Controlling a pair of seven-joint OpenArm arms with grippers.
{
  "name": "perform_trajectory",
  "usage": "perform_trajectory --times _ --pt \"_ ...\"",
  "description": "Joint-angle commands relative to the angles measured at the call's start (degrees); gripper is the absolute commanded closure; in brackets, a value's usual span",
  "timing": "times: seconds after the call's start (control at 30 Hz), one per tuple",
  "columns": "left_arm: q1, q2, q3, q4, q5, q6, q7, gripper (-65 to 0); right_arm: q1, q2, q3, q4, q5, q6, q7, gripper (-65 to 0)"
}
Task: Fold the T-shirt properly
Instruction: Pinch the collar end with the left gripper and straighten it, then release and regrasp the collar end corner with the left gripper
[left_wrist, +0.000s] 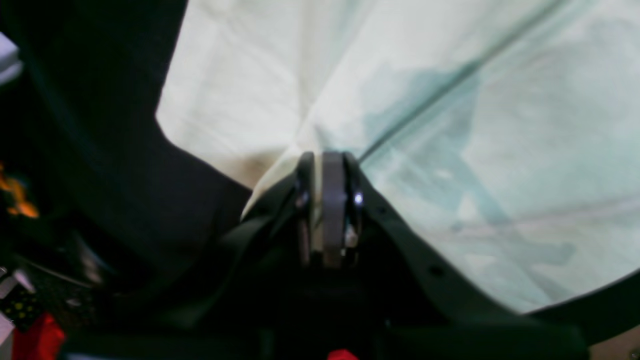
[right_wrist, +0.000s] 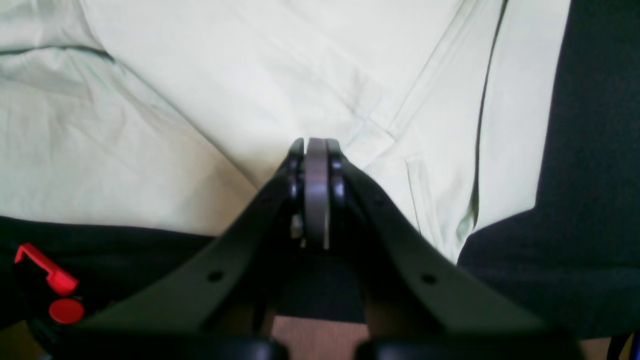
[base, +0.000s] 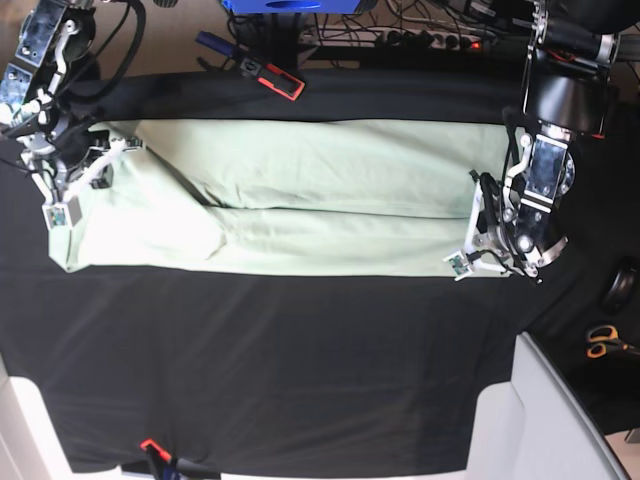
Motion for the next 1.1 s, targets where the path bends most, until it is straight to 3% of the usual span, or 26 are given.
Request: perform_trajectory --times 0.0,0.27,0.37,0.47,0.6,0.73,0.87,1.07 --pt "-0.64 -0.77 -0.35 2.26 0.3 0.36 0.47 -2.4 0.43 0.32 0.05 0.94 0.65 0.14 1.09 0.0" --pt "3.85 -0.77 -2.03 5.96 -1.37 0.36 0.56 -2.5 0.43 0.32 0.05 1.12 0.65 0.14 1.09 0.0" --pt "6.66 -0.59 -11.43 10.35 -6.91 0.36 1.62 -2.5 0.43 0.32 0.05 1.12 0.65 0.14 1.09 0.0" --pt "7.89 -0.24 -23.65 14.13 -14.74 0.36 6.45 -4.0 0.43 0.32 0.05 0.94 0.65 0.14 1.09 0.0" --pt "9.12 -0.24 -36.22 17.65 -22.3 0.36 10.94 -21.7 0.43 0.32 0.05 0.94 0.65 0.14 1.09 0.0" --pt "12.46 -0.24 -45.28 17.47 -26.52 0.36 11.2 -37.1 0.35 0.32 0.05 0.94 0.65 0.14 1.09 0.0" --pt "15.1 -0.68 -50.2 10.7 -34.69 0.36 11.02 -45.3 0.17 0.32 0.05 0.94 0.65 0.14 1.09 0.0" --pt "13.69 -1.47 -51.43 -2.31 -47.0 0.36 11.02 -49.2 -0.09 0.32 0.05 0.94 0.65 0.23 1.09 0.0"
